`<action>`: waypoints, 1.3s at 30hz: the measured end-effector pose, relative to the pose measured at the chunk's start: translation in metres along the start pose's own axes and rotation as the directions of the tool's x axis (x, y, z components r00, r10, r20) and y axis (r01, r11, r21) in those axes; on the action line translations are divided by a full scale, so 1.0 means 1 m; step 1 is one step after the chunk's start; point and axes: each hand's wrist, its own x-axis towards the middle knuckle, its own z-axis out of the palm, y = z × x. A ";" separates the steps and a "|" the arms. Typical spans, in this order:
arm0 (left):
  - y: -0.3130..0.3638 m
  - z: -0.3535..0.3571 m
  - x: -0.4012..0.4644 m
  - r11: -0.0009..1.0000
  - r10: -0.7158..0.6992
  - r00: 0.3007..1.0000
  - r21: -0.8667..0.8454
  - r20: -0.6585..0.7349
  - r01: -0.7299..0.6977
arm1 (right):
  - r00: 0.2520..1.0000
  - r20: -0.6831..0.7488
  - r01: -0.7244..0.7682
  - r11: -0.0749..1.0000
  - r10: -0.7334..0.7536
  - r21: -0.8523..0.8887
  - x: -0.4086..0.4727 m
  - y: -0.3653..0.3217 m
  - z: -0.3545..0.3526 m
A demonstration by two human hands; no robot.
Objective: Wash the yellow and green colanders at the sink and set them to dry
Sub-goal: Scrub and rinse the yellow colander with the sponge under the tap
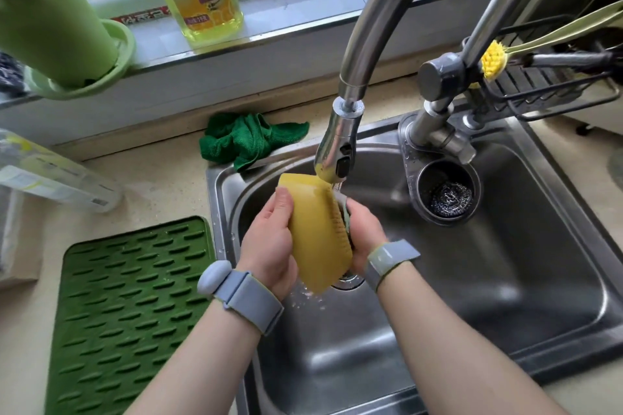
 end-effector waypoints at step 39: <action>-0.040 -0.004 -0.005 0.937 -0.052 0.980 0.329 -0.191 0.114 | 0.775 -0.073 0.407 0.584 -0.628 -0.703 -0.035 0.001 -0.043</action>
